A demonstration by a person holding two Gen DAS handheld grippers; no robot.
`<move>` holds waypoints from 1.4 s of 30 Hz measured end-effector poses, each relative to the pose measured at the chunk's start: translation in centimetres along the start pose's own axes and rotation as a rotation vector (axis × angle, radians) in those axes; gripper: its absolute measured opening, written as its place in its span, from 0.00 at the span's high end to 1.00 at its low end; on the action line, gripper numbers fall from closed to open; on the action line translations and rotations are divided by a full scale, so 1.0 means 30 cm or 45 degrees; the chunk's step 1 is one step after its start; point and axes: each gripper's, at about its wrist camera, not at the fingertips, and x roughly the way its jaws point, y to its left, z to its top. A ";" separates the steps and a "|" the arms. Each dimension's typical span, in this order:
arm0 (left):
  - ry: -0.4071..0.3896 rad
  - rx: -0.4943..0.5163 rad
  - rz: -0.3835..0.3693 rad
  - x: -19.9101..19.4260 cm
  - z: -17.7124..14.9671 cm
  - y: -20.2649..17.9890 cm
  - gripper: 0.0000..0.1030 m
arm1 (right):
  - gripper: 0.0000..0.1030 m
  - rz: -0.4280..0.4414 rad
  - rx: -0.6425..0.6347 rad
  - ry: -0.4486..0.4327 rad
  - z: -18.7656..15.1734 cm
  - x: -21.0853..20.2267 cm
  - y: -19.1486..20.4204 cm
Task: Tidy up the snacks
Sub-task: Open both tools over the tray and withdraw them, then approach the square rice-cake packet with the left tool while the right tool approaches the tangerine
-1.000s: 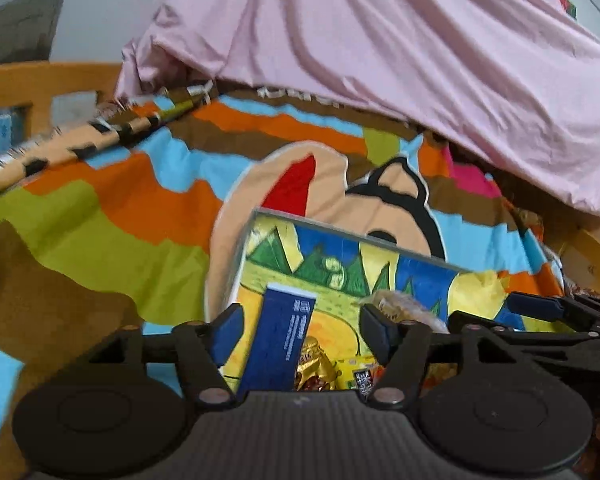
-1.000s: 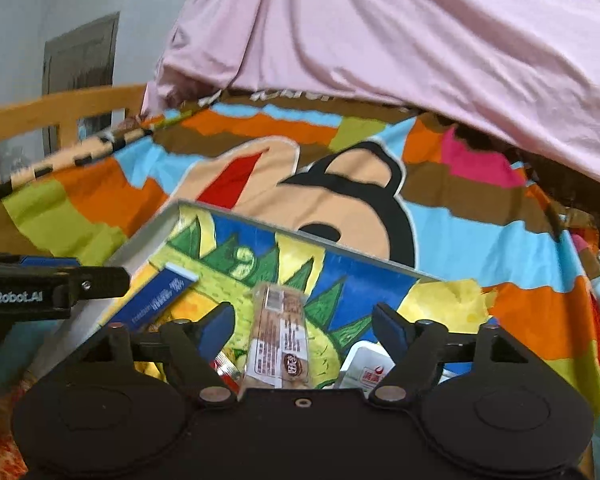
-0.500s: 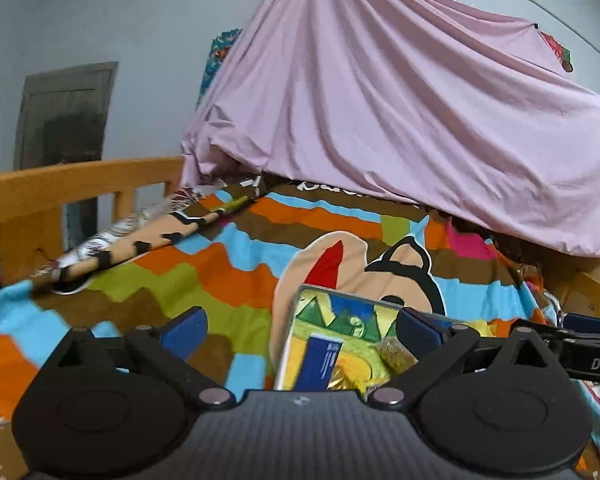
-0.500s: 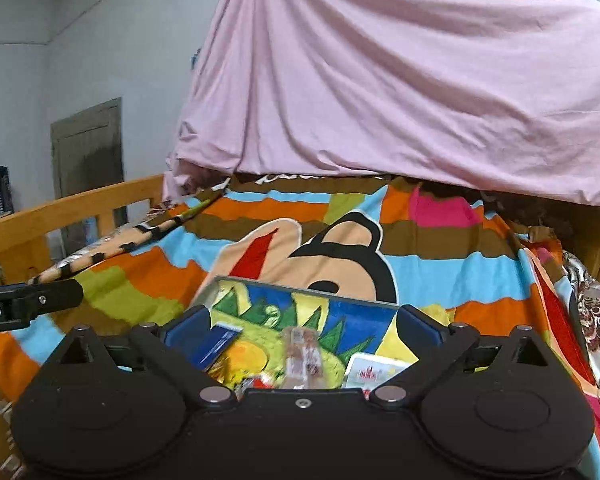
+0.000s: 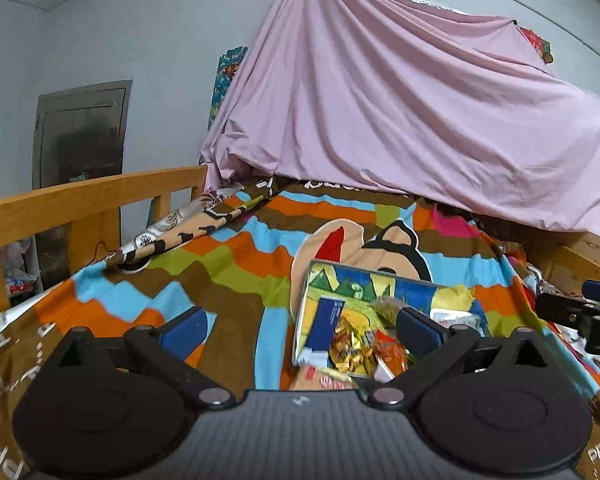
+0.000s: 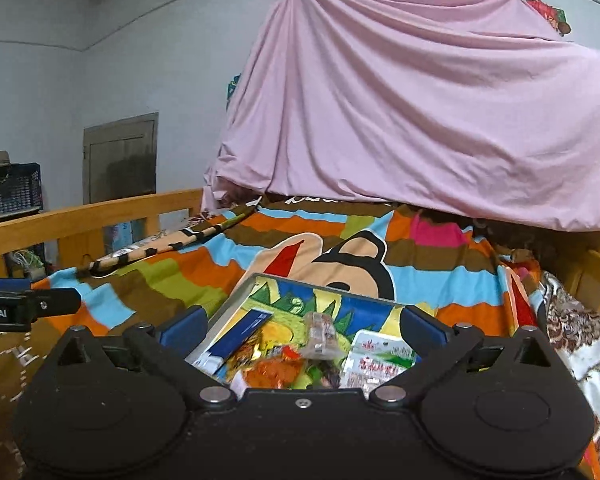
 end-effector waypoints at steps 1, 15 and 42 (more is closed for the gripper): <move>0.005 0.001 -0.003 -0.020 -0.008 0.000 0.00 | 0.01 0.003 0.002 0.001 -0.010 -0.031 0.001; 0.077 0.145 -0.022 -0.191 -0.092 -0.089 0.00 | 0.01 0.007 0.013 0.121 -0.139 -0.252 0.005; 0.324 0.123 -0.028 -0.160 -0.139 -0.098 0.00 | 0.01 0.099 -0.076 0.297 -0.154 -0.189 -0.008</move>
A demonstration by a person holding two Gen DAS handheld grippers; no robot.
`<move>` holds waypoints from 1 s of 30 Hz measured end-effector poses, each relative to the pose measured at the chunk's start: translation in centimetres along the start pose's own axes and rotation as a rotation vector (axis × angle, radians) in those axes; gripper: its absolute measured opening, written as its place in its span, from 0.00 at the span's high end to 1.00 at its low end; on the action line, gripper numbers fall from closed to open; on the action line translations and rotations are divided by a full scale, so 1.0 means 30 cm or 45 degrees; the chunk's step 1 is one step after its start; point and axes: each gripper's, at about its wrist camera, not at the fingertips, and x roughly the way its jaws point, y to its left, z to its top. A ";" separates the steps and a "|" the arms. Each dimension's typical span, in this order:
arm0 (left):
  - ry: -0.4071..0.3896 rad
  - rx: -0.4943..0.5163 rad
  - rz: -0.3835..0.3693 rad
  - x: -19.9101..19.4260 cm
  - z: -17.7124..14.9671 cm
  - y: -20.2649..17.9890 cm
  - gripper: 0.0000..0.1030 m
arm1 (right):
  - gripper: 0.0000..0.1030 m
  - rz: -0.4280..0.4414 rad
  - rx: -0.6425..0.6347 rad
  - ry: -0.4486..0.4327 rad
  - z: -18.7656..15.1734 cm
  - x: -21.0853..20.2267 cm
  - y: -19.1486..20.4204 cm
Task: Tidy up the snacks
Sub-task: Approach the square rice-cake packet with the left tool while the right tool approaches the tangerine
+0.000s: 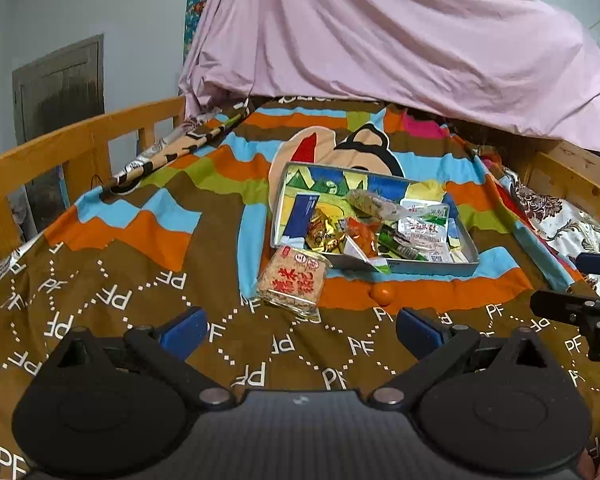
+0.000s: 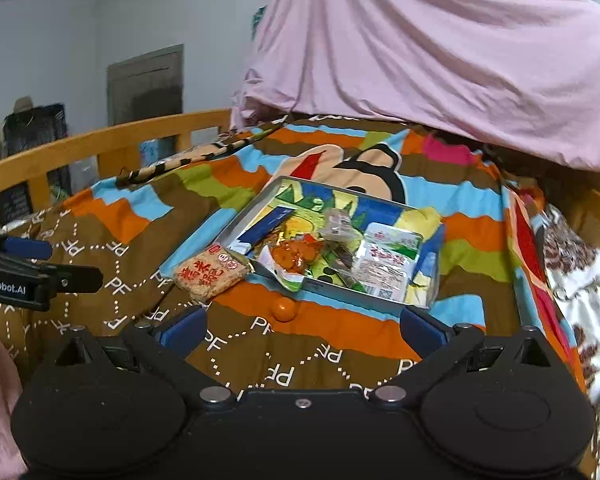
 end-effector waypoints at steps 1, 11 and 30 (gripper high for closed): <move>0.007 -0.001 -0.002 0.005 0.001 0.000 0.00 | 0.01 0.010 -0.013 0.003 0.001 0.008 0.003; 0.098 -0.064 -0.015 0.065 0.024 0.023 0.00 | 0.01 0.121 -0.191 0.047 0.009 0.084 0.023; 0.139 0.051 -0.056 0.364 0.096 0.046 0.00 | 0.01 0.113 -0.157 0.122 -0.013 0.365 0.011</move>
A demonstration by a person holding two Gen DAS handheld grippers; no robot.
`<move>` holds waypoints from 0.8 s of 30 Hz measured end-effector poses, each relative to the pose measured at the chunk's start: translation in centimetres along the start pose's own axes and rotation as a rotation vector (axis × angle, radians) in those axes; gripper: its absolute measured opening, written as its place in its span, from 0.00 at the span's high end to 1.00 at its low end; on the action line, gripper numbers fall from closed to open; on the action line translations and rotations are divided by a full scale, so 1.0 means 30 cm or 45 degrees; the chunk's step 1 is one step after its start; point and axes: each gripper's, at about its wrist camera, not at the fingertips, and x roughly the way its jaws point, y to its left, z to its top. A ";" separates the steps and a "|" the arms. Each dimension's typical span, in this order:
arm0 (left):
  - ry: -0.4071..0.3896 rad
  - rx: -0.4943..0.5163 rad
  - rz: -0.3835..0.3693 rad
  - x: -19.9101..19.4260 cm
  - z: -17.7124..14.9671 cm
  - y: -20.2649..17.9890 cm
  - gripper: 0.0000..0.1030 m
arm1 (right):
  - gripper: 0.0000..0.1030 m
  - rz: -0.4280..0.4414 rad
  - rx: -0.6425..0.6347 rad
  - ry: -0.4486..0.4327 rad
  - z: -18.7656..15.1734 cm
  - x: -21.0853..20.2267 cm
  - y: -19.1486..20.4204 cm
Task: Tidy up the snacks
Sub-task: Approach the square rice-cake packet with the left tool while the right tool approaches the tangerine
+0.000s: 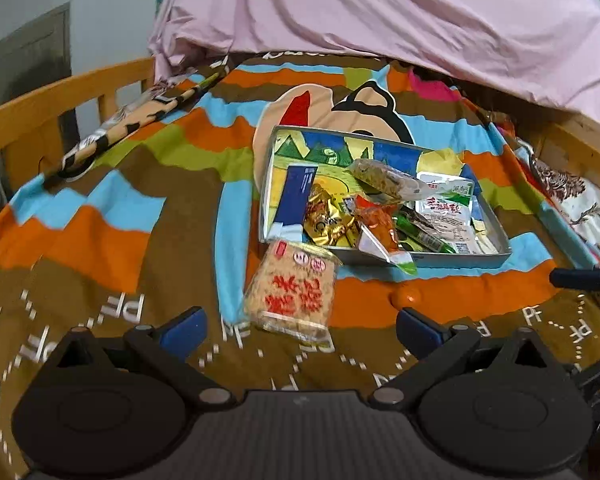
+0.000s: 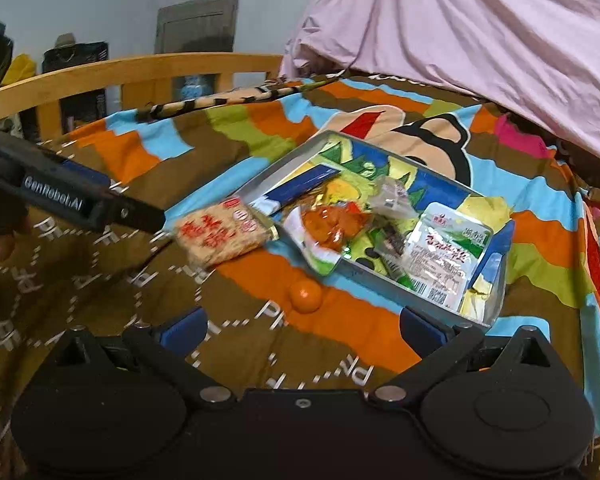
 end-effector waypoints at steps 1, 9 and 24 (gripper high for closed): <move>-0.007 0.009 0.004 0.012 0.004 -0.001 0.00 | 0.01 -0.007 0.011 -0.006 0.004 0.013 -0.006; -0.064 0.042 -0.023 0.123 0.034 -0.017 0.00 | 0.01 -0.048 0.120 -0.036 0.026 0.127 -0.043; -0.058 0.114 -0.066 0.307 0.027 -0.015 0.00 | 0.01 -0.082 0.260 0.102 0.004 0.323 -0.083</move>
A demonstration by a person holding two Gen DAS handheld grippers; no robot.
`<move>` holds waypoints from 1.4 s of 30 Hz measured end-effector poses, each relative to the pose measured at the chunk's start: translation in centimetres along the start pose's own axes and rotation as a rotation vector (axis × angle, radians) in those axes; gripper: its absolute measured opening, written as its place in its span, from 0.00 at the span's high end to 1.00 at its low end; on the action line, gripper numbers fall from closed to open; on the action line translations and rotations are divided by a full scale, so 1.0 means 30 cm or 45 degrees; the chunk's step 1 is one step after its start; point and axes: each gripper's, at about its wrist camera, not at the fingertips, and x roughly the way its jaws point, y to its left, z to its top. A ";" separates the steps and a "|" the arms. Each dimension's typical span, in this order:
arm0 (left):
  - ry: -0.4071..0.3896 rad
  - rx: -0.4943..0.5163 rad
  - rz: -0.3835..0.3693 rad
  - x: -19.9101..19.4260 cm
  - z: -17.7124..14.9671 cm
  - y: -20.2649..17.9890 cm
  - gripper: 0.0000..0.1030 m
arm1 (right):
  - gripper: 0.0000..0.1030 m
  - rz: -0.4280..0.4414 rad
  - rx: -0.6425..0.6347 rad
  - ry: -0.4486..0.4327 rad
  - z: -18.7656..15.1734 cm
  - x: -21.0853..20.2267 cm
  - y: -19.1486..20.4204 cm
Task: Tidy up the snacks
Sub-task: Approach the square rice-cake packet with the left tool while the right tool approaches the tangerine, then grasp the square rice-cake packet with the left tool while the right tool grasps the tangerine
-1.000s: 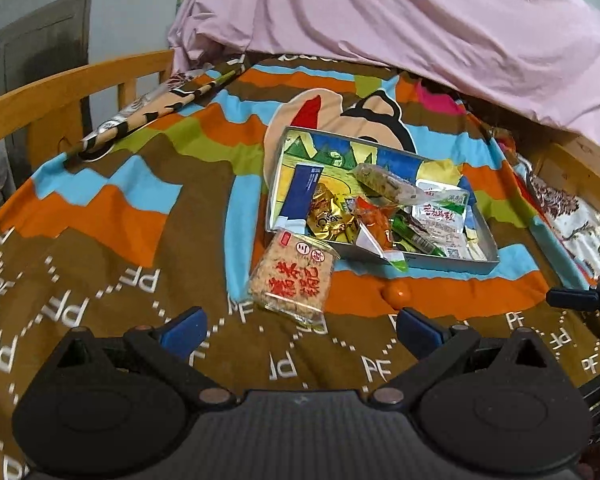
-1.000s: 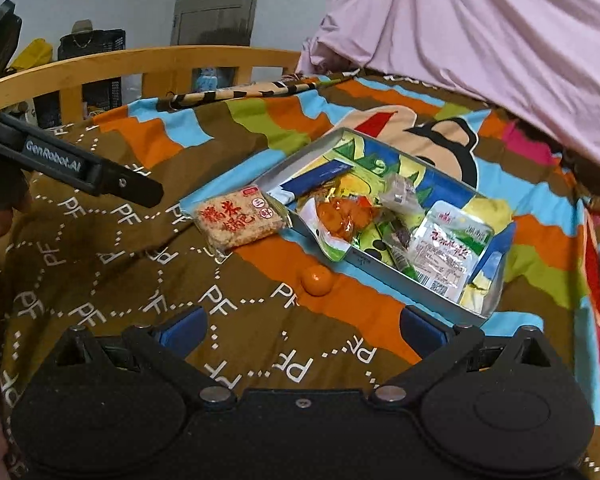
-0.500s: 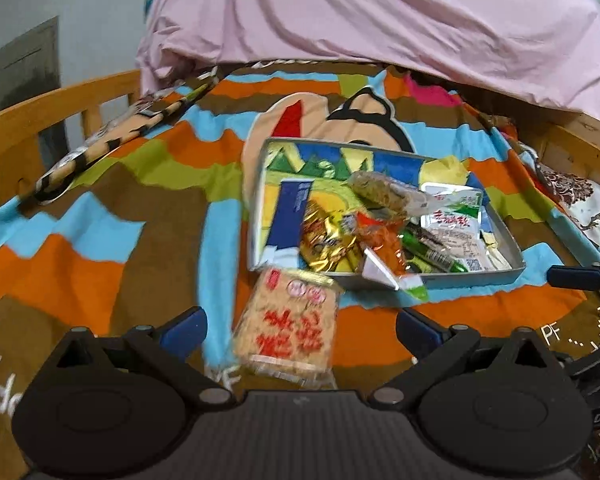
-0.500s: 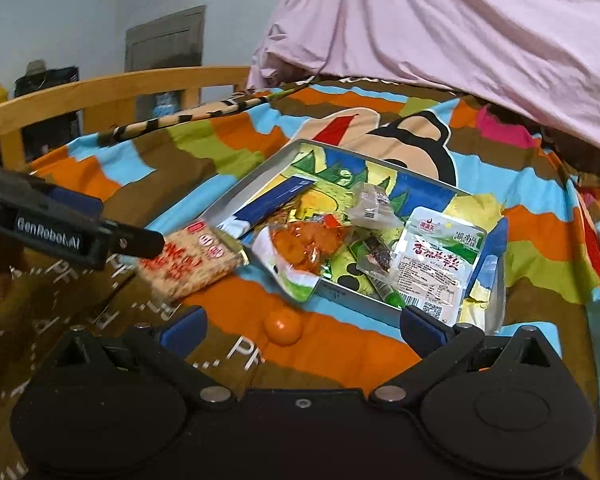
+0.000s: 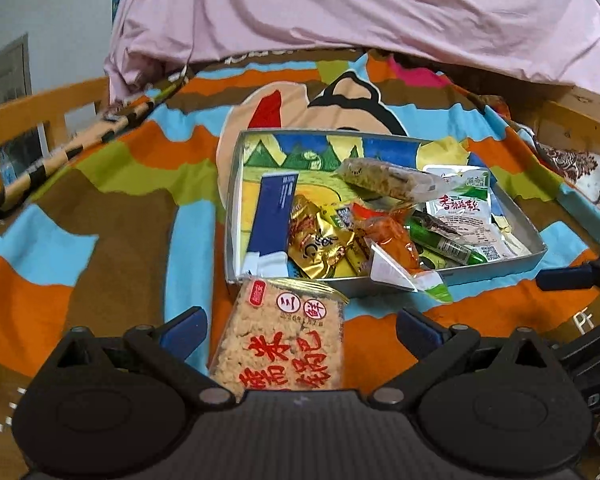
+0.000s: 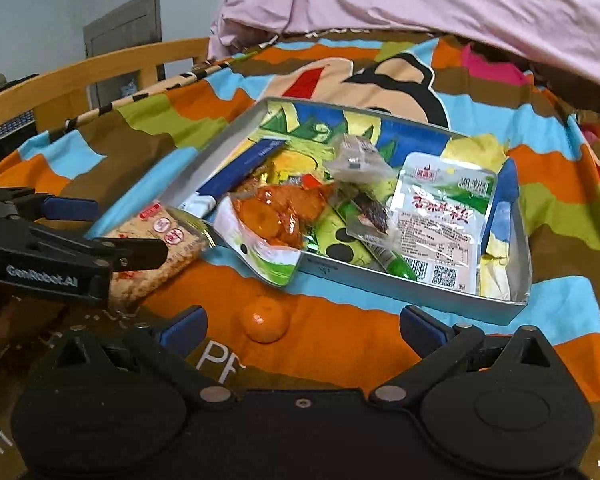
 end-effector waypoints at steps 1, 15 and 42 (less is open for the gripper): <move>0.008 -0.021 -0.018 0.006 0.001 0.008 0.00 | 0.01 -0.002 -0.001 0.005 0.000 0.008 0.000; 0.096 -0.059 -0.054 0.085 -0.013 0.029 0.01 | 0.15 0.026 -0.048 0.056 -0.007 0.108 0.028; 0.185 0.004 0.011 0.128 -0.035 0.013 0.24 | 0.65 0.112 -0.037 0.078 -0.012 0.143 0.070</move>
